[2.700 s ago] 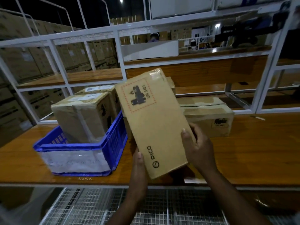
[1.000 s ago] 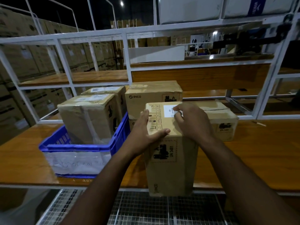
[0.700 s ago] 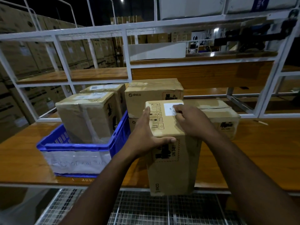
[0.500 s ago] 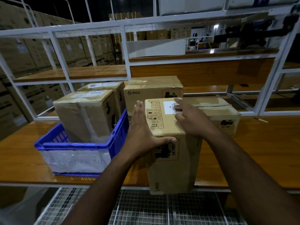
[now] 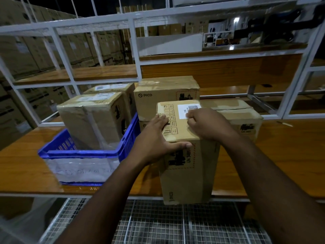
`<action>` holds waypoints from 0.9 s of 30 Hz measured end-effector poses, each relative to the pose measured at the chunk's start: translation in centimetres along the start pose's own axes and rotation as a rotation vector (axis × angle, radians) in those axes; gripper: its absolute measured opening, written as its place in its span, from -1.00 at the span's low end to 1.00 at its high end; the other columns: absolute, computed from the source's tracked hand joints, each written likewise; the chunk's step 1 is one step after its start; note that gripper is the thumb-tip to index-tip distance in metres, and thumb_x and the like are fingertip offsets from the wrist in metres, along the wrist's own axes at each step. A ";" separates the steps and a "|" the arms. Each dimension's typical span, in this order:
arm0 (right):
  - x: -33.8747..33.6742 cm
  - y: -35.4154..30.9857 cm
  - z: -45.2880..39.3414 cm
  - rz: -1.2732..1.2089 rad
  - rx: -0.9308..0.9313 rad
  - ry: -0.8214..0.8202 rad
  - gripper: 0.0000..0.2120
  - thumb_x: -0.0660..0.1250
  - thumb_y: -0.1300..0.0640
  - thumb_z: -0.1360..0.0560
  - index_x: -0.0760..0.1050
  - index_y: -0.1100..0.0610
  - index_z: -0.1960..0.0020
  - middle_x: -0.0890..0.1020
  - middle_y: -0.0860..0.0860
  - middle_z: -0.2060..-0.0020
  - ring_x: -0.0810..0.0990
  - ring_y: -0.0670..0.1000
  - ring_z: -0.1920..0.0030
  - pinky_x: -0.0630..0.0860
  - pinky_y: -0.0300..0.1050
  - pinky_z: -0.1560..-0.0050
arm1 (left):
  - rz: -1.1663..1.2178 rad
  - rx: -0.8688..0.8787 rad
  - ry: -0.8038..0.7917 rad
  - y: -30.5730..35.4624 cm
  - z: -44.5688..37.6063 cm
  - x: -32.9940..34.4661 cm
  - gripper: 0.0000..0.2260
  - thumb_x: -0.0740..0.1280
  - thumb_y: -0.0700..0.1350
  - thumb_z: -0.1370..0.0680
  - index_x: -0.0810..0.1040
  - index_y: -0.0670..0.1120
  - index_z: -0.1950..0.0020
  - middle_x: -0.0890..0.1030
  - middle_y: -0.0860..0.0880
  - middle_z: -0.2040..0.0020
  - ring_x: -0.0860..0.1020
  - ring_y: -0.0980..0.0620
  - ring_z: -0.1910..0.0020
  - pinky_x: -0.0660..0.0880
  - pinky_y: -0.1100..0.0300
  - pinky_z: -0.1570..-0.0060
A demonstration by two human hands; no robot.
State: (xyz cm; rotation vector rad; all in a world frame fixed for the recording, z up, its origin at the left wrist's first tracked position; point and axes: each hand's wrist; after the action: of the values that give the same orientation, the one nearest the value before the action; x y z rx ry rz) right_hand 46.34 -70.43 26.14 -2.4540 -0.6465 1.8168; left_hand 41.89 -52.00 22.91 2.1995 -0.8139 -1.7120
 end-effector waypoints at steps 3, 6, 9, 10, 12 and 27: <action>0.1 -1.3 0.7 0.032 -0.052 -0.054 -0.63 0.13 -0.05 -0.63 0.49 0.02 -0.36 0.56 0.09 -0.29 0.51 0.08 -0.19 0.46 0.02 -0.10 | 0.065 -0.004 -0.013 -0.3 0.2 0.2 0.10 0.45 0.43 -0.29 0.09 -0.03 -0.65 0.08 0.07 -0.66 -0.03 0.18 -0.61 0.01 0.11 -0.54; -0.2 -1.7 1.2 -0.009 -0.056 -0.052 -0.63 0.12 -0.07 -0.65 0.52 0.00 -0.36 0.58 0.03 -0.26 0.53 0.04 -0.14 0.53 0.03 -0.07 | 0.043 0.003 -0.017 -0.4 0.2 0.1 0.07 0.43 0.44 -0.29 0.12 -0.02 -0.64 0.10 0.07 -0.65 -0.03 0.18 -0.61 0.03 0.06 -0.56; -0.1 -1.6 1.1 -0.030 -0.017 -0.018 -0.66 0.14 -0.08 -0.64 0.55 -0.04 -0.32 0.62 0.00 -0.20 0.55 0.00 -0.05 0.51 -0.02 0.04 | 0.131 0.017 -0.005 -0.4 0.2 0.4 0.05 0.50 0.36 -0.31 0.13 -0.03 -0.64 0.14 0.11 -0.63 0.06 0.15 -0.60 0.12 0.15 -0.54; 0.1 -1.5 1.0 -0.033 0.001 -0.005 -0.65 0.14 -0.09 -0.64 0.54 -0.06 -0.33 0.61 -0.01 -0.22 0.54 0.00 -0.08 0.47 -0.04 0.06 | 0.237 0.014 0.001 -0.4 0.2 0.6 0.05 0.53 0.30 -0.32 0.10 -0.02 -0.64 0.18 0.15 -0.59 0.18 0.15 -0.55 0.22 0.24 -0.48; 0.2 -1.2 1.0 -0.037 0.035 0.004 -0.63 0.15 -0.10 -0.63 0.49 -0.09 -0.38 0.57 -0.02 -0.30 0.53 0.02 -0.16 0.40 -0.05 0.05 | 0.562 -0.019 0.045 -0.9 0.5 1.3 -0.02 0.53 0.22 -0.38 0.07 0.05 -0.65 0.30 0.21 -0.46 0.40 0.20 -0.39 0.48 0.32 -0.23; -2.6 9.0 4.4 -0.346 0.302 0.050 -0.56 0.15 -0.13 -0.66 0.39 -0.03 -0.49 0.44 0.04 -0.45 0.49 0.09 -0.28 0.47 0.08 -0.19 | 1.138 -0.775 -0.123 -7.3 5.8 15.1 -0.54 0.23 0.23 -0.59 0.58 -0.08 -0.29 0.72 -0.13 -0.07 0.66 -0.13 -0.09 0.61 -0.02 0.03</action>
State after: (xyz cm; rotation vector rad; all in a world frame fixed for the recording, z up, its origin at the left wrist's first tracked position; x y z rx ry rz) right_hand 44.54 -80.52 24.81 -2.0412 -0.6843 1.5831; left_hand 40.87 -53.62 5.33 0.8122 -0.9238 -1.2053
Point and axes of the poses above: each hand's wrist, its own z-axis away from the middle knuckle, its own x-axis out of the palm, y = z × x
